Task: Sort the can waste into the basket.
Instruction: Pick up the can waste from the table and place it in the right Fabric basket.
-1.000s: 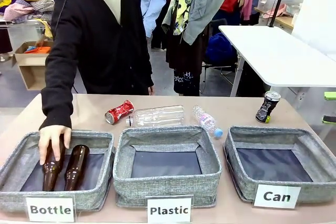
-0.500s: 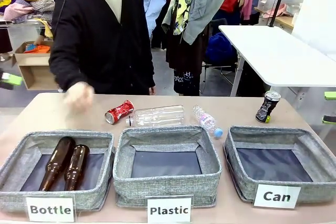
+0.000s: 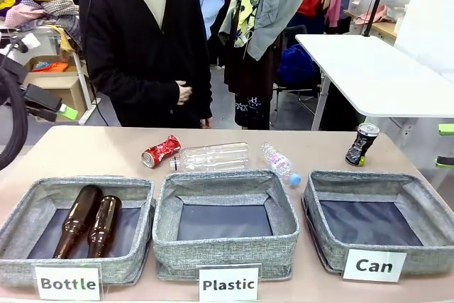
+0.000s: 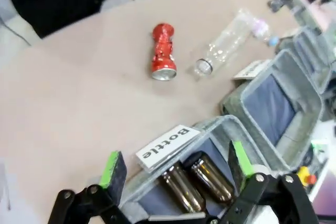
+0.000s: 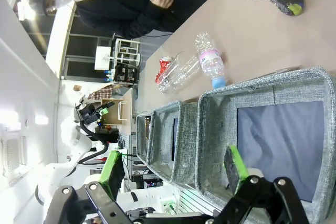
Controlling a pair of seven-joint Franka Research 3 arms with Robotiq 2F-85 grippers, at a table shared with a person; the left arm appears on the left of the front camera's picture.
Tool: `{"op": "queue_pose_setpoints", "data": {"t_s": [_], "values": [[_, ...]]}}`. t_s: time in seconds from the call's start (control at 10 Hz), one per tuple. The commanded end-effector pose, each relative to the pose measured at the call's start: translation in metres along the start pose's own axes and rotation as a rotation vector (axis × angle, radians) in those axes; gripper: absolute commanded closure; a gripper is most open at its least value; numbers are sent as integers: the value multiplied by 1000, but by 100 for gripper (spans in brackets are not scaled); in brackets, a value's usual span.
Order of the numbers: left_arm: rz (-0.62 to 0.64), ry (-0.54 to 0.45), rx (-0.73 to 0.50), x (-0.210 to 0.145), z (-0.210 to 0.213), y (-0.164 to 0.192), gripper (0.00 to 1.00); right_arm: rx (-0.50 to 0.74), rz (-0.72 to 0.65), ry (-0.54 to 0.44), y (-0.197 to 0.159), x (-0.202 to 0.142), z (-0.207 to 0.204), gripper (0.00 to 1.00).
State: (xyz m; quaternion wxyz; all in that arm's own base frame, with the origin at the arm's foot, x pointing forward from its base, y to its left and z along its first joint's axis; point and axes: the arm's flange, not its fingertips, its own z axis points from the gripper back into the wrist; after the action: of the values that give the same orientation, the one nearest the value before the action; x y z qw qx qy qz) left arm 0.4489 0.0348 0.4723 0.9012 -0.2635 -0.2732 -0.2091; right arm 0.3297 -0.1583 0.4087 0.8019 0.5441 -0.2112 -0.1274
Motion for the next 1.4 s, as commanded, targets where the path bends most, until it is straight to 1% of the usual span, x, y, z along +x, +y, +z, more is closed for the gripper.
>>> {"op": "queue_pose_setpoints", "data": {"t_s": [0.0, 0.1, 0.3, 0.5, 0.6, 0.8, 1.0, 1.2, 1.3], "values": [[77, -67, 71, 2, 12, 5, 0, 15, 12, -4, 1, 1, 1, 0], [62, -63, 69, 13, 7, 3, 0, 15, 12, -4, 1, 1, 1, 0], [29, 0, 160, 53, -33, -10, 0, 15, 12, -4, 1, 1, 1, 0], [-34, 112, 209, 96, -88, -19, 0, 15, 12, -4, 1, 1, 1, 0], [-65, 166, 247, 113, -122, -25, 0, 15, 12, -4, 1, 1, 1, 0], [-118, 272, 255, 122, -181, -36, 0, 15, 12, -4, 1, 1, 1, 0], [-132, 373, 244, 117, -230, -38, 0, 15, 12, -4, 1, 1, 1, 0], [-121, 422, 251, 106, -264, -34, 0, 15, 12, -4, 1, 1, 1, 0], [-140, 437, 255, 103, -278, -33, 0, 15, 12, -4, 1, 1, 1, 0]]}}
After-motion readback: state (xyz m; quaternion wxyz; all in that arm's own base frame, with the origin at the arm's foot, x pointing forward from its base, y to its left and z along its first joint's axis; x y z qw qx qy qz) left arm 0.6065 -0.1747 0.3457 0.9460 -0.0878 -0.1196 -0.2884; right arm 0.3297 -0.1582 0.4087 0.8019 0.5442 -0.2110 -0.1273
